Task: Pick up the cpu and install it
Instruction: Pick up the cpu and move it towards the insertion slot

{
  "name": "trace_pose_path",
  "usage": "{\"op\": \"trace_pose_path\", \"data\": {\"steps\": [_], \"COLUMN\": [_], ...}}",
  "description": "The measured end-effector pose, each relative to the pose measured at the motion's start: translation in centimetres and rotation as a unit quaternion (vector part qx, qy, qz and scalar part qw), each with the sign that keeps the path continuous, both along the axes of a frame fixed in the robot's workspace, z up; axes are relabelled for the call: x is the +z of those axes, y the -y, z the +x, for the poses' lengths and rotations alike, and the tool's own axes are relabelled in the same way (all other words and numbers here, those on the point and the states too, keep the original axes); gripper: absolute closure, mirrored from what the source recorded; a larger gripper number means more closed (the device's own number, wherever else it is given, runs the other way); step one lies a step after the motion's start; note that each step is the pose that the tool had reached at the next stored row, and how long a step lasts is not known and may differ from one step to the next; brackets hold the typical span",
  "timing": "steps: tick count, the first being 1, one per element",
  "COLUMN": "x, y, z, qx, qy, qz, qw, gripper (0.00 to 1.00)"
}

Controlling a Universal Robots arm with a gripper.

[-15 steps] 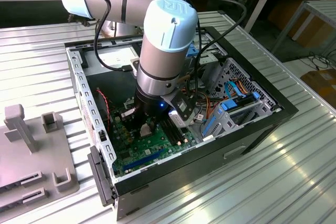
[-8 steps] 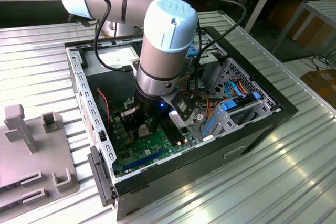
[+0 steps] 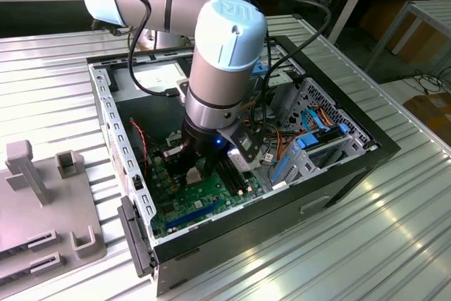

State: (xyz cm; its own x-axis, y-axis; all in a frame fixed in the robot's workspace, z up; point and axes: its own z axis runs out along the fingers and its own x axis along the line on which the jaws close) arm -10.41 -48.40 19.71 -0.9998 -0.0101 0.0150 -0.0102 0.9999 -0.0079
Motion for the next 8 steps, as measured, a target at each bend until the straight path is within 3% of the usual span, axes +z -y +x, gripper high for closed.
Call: {"op": "trace_pose_path", "data": {"steps": [8], "x": [-0.01], "y": [0.00], "z": [0.23], "qx": [0.000], "qy": [0.0000], "qz": [-0.0006], "qw": [1.00000], "gripper": [0.39]}}
